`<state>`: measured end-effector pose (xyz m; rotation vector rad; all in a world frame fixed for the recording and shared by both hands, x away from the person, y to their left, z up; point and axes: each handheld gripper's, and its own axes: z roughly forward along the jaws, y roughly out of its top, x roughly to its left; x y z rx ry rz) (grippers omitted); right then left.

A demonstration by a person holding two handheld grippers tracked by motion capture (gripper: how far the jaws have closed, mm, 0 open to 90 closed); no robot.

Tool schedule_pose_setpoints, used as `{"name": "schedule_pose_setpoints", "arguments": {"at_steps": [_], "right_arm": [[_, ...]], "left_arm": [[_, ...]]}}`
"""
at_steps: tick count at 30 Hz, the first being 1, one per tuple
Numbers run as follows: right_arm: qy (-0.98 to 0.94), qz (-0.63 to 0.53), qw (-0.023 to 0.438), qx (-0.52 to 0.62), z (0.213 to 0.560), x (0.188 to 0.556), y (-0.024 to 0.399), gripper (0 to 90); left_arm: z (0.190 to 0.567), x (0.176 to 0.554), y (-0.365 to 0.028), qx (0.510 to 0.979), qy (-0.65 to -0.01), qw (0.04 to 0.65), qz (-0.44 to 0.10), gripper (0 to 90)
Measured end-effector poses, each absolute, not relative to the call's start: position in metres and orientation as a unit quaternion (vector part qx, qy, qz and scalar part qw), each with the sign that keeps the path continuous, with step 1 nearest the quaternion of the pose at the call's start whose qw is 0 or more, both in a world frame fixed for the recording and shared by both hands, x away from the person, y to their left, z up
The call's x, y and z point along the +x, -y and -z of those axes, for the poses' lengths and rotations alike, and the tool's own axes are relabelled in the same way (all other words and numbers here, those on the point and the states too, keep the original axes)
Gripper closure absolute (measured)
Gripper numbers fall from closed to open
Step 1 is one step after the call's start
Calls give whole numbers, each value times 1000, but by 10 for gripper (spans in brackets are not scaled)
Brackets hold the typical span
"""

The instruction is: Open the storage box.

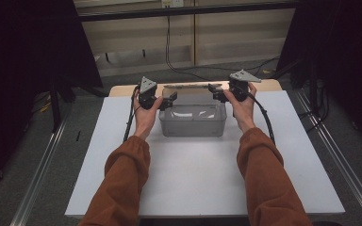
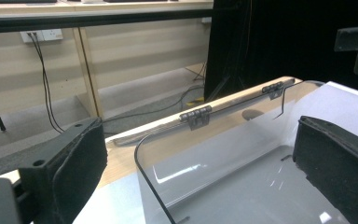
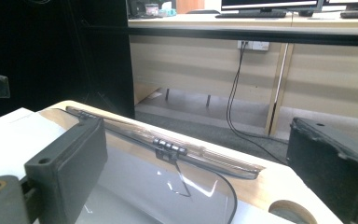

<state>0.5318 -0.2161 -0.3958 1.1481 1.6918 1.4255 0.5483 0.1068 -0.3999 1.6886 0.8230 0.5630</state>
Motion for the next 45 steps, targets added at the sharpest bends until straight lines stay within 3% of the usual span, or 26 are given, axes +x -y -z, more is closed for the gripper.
{"name": "schedule_pose_setpoints", "arguments": {"at_steps": [23, 45], "right_arm": [[-613, -565, 335, 439, 388, 488, 234, 3], [-609, -572, 345, 428, 385, 457, 243, 13]], "left_arm": [[388, 517, -118, 696, -340, 568, -276, 33], [389, 489, -133, 686, -327, 591, -271, 26]]}}
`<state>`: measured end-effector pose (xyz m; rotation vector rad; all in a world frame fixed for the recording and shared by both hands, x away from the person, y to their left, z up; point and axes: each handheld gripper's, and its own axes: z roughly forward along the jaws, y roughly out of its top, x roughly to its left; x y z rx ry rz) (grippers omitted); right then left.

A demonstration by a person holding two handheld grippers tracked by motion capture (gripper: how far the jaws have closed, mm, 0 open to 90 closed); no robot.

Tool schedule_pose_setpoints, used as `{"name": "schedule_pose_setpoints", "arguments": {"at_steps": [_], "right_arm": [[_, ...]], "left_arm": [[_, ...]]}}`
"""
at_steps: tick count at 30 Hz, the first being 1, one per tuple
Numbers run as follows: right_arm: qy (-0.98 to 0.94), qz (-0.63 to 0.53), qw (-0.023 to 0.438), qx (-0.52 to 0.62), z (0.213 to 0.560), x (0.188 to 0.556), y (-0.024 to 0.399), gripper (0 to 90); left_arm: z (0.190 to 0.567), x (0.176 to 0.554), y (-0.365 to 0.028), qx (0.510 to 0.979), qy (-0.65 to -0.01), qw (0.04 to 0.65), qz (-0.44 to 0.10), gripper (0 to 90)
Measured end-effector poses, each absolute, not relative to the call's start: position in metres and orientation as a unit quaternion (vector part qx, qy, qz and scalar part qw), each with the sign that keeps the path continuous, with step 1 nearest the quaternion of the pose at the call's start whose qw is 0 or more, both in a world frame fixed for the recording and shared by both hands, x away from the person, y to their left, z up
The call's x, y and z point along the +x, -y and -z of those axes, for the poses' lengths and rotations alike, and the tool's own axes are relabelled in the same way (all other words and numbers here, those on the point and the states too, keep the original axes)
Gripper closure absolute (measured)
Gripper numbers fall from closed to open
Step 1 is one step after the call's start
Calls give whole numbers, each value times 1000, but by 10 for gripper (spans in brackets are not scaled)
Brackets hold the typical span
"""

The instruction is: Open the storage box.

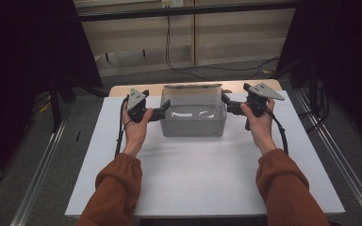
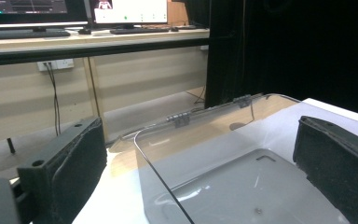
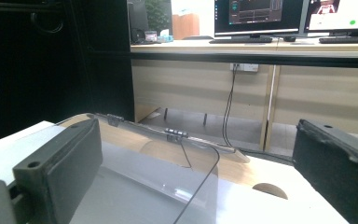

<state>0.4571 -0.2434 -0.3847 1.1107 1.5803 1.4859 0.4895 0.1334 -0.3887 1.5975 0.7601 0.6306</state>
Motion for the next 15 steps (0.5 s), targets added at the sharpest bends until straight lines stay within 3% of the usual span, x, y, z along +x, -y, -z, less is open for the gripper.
{"name": "schedule_pose_setpoints", "arguments": {"at_steps": [15], "right_arm": [[-612, -570, 350, 422, 387, 435, 253, 10]], "left_arm": [[385, 470, -154, 679, -330, 595, -275, 26]]}}
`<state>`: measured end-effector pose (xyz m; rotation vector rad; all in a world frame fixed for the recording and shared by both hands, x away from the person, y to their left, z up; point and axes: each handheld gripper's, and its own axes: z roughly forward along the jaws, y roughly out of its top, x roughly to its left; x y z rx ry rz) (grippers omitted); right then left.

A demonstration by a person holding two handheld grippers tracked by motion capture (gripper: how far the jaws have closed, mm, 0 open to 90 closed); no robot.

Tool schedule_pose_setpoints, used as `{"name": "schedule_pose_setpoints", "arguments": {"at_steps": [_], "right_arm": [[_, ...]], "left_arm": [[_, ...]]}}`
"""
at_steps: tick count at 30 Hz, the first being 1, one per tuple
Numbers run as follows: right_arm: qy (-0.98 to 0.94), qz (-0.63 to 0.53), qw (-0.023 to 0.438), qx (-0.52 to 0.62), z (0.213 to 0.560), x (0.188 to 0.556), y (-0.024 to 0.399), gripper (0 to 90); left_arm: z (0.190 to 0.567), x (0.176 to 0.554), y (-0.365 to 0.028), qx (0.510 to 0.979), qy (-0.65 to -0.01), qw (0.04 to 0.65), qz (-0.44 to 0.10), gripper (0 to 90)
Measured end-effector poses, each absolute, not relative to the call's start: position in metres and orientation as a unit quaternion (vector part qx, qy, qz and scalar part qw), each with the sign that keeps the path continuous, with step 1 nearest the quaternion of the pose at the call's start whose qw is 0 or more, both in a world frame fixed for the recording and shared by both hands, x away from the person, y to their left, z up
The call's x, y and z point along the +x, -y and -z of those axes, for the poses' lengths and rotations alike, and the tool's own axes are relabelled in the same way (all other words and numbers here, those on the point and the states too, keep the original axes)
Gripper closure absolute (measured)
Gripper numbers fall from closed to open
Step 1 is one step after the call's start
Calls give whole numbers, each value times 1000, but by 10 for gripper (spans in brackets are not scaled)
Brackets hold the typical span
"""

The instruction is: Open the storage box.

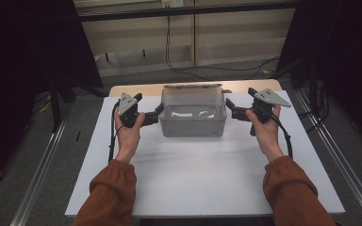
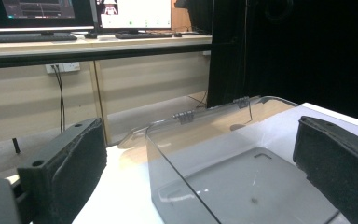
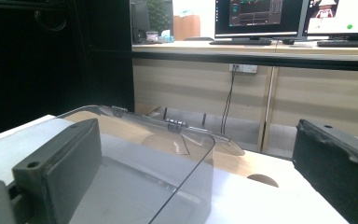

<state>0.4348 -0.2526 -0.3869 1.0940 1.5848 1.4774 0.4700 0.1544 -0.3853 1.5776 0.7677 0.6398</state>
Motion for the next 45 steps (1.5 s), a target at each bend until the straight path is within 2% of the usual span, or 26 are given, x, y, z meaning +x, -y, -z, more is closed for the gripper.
{"name": "schedule_pose_setpoints", "arguments": {"at_steps": [7, 10, 17, 29, 36, 45], "right_arm": [[-614, -560, 357, 426, 391, 421, 252, 1], [-614, -561, 356, 426, 392, 412, 253, 1], [-611, -571, 352, 420, 390, 394, 251, 0], [-619, -551, 374, 417, 398, 375, 256, 0], [-614, -552, 375, 422, 401, 362, 264, 0], [-604, -555, 385, 423, 401, 342, 272, 2]], "left_arm": [[387, 456, -164, 667, -340, 612, -257, 26], [388, 449, -169, 669, -335, 602, -280, 26], [389, 433, -176, 673, -328, 596, -291, 25], [389, 410, -185, 666, -327, 596, -306, 27], [397, 399, -190, 664, -334, 605, -287, 28], [402, 384, -196, 665, -341, 599, -288, 21]]}}
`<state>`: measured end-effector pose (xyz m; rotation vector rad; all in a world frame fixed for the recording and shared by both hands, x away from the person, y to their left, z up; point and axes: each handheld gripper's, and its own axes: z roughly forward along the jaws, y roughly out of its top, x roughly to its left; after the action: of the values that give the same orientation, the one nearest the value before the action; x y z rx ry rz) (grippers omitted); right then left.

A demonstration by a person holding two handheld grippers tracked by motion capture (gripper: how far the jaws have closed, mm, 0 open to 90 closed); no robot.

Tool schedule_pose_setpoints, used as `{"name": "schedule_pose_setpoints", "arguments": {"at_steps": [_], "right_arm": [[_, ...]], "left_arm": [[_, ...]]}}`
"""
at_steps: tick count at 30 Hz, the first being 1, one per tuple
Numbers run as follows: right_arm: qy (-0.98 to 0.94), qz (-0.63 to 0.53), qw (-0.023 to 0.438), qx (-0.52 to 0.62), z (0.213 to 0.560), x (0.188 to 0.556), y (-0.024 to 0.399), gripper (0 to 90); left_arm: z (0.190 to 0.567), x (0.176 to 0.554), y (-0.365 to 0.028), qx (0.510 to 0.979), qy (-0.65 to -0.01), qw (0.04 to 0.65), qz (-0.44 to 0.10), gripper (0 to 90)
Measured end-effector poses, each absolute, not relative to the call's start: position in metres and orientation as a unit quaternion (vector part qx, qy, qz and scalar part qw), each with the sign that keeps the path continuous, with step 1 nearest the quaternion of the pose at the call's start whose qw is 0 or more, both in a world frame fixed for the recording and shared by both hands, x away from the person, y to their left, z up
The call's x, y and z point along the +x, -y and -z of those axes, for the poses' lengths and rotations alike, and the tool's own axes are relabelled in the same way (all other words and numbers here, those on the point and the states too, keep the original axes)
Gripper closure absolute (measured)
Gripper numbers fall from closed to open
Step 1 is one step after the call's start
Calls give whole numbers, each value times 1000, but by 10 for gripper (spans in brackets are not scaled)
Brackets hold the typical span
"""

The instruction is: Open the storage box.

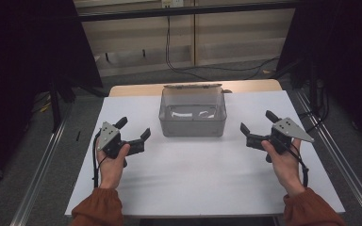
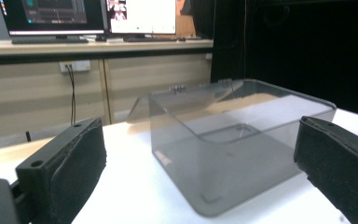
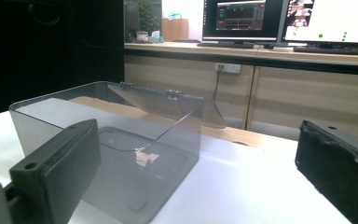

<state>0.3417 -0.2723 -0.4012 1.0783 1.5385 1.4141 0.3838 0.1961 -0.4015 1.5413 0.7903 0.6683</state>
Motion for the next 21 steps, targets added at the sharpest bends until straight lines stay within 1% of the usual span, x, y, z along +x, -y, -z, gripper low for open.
{"name": "schedule_pose_setpoints", "arguments": {"at_steps": [6, 9, 12, 16, 21], "right_arm": [[-604, -553, 389, 422, 402, 330, 274, 3], [-606, -548, 384, 430, 405, 324, 278, 3], [-604, -544, 384, 437, 410, 319, 281, 4], [-603, -542, 385, 442, 412, 313, 282, 5], [-604, -541, 388, 439, 411, 303, 284, 5]], "left_arm": [[403, 376, -199, 660, -349, 599, -289, 21], [403, 368, -200, 669, -340, 591, -296, 18], [405, 362, -202, 666, -340, 593, -299, 16], [407, 356, -207, 660, -357, 593, -293, 16], [410, 349, -212, 661, -360, 593, -287, 16]]}}
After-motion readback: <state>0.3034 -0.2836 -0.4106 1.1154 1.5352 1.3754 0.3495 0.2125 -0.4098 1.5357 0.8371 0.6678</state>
